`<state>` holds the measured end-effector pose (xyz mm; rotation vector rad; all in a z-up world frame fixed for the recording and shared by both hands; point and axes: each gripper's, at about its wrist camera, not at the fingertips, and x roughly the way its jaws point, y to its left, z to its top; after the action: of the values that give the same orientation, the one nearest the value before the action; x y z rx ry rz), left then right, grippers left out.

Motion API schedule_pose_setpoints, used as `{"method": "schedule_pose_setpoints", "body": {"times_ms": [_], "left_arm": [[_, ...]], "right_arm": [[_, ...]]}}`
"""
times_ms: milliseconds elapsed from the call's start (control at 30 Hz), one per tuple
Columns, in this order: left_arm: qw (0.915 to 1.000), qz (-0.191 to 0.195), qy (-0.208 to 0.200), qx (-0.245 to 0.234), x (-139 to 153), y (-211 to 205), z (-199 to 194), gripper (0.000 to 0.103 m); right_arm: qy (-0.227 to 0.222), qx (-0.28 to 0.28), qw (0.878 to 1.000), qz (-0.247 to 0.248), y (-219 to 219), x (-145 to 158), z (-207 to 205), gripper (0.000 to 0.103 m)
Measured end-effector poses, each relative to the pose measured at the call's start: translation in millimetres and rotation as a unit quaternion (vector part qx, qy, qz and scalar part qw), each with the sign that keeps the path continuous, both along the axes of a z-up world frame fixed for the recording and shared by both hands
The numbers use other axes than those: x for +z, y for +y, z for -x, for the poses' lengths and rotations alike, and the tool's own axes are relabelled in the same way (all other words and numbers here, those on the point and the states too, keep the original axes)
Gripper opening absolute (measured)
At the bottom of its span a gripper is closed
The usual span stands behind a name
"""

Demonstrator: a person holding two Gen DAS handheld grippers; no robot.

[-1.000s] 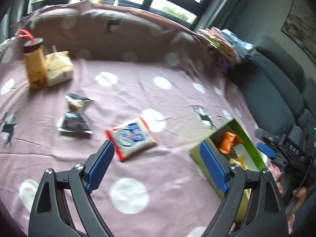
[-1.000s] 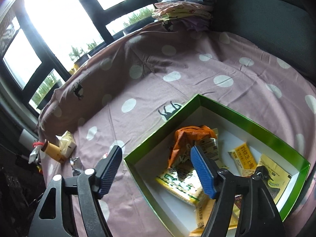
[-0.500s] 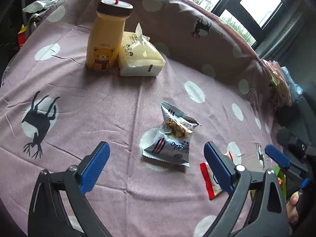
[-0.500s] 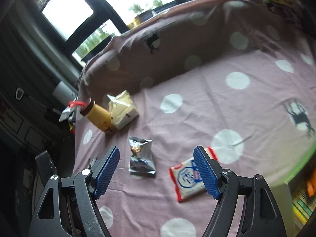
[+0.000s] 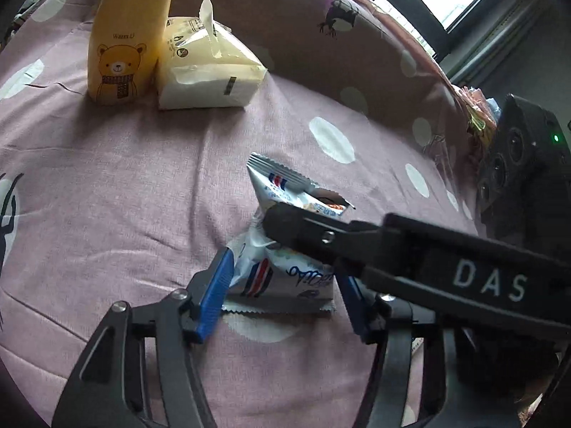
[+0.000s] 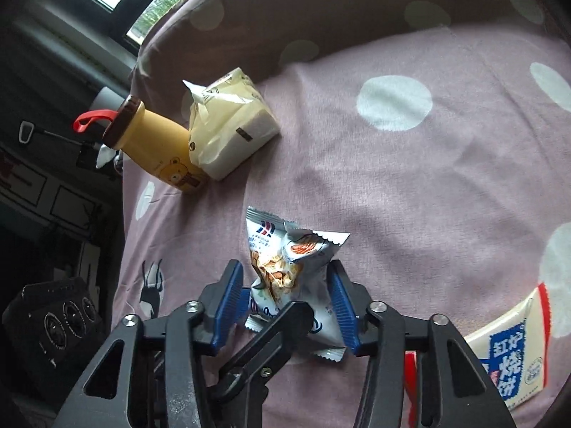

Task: Organize snacks
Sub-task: 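Lift the peanut candy bag and carry it toward the green box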

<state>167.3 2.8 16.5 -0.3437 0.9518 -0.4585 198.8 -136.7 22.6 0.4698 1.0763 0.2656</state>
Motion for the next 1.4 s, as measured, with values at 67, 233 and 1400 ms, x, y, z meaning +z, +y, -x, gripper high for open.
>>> {"method": "schedule_pose_setpoints", "body": {"times_ms": [67, 233, 1400], "left_arm": [[0.9999, -0.009, -0.010, -0.002, 2.4, -2.4, 1.4, 0.055], [0.9995, -0.027, -0.012, -0.008, 13.4, -6.2, 9.7, 0.053], [0.9855, -0.059, -0.158, -0.017, 154.9, -32.2, 277.0, 0.052]], "right_arm": [[-0.006, -0.005, 1.000, 0.002, 0.6, -1.3, 0.9, 0.045], [-0.013, -0.005, 1.000, -0.006, -0.7, 5.0, 10.9, 0.040], [-0.158, -0.004, 0.987, -0.043, -14.6, 146.2, 283.1, 0.040]]}}
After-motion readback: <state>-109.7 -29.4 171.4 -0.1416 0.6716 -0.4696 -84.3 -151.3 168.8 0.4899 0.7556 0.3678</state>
